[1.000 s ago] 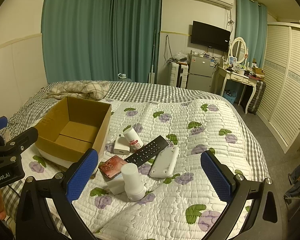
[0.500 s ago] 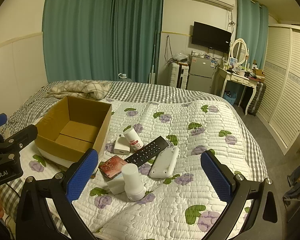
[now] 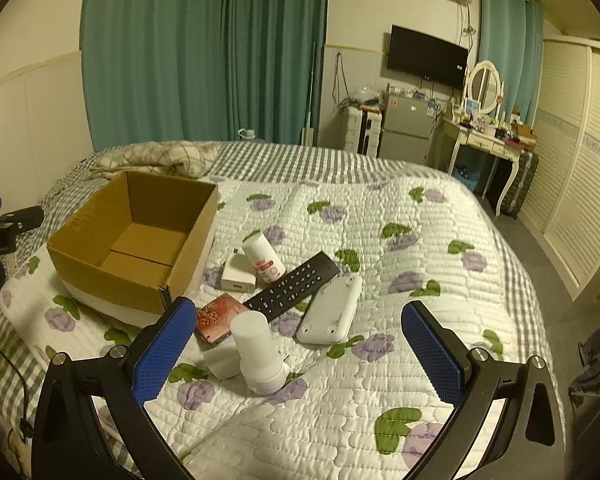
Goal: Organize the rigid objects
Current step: 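Grasp the box wall with the left tool while the right tool grasps the white cup, then carry the white cup into the box and open the right tool, then grasp the white remote-like device with the right tool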
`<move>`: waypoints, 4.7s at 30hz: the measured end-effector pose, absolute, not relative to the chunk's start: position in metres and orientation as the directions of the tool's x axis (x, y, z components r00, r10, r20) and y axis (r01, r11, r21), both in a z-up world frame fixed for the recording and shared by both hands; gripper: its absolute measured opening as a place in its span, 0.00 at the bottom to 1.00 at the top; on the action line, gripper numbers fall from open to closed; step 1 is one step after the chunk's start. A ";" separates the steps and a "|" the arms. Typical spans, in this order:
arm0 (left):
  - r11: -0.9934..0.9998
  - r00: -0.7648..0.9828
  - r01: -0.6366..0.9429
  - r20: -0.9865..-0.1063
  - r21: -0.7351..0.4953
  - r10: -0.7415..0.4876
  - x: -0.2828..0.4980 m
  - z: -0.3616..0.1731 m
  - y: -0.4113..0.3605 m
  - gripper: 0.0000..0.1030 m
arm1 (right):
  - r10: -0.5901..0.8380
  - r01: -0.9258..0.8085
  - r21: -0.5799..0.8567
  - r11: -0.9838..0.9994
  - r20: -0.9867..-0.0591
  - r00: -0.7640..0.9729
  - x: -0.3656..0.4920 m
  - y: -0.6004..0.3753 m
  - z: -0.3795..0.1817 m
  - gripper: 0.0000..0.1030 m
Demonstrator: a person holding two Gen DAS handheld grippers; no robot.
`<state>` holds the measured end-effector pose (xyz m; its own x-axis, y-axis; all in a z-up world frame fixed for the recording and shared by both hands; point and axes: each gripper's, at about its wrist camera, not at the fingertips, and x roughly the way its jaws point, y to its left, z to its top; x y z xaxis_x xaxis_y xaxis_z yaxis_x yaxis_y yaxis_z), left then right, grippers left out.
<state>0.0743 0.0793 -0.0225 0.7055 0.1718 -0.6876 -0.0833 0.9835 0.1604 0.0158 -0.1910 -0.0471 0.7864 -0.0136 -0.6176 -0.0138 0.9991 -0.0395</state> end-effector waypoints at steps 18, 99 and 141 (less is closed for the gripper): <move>0.988 0.593 -0.025 -0.794 0.151 0.136 0.118 -0.068 0.085 0.11 | 0.009 -0.076 -0.063 0.995 -0.709 0.705 0.042 -0.180 -0.099 1.00; 0.996 0.616 0.037 -0.787 0.077 0.038 0.115 -0.067 0.097 0.07 | 0.251 -0.462 -0.008 0.887 -0.830 0.497 0.234 0.005 -0.102 0.51; 0.990 0.610 0.021 -0.787 0.140 0.098 0.114 -0.069 0.089 0.07 | -0.175 -0.052 -0.210 0.976 -0.906 0.384 0.184 -0.222 -0.196 0.88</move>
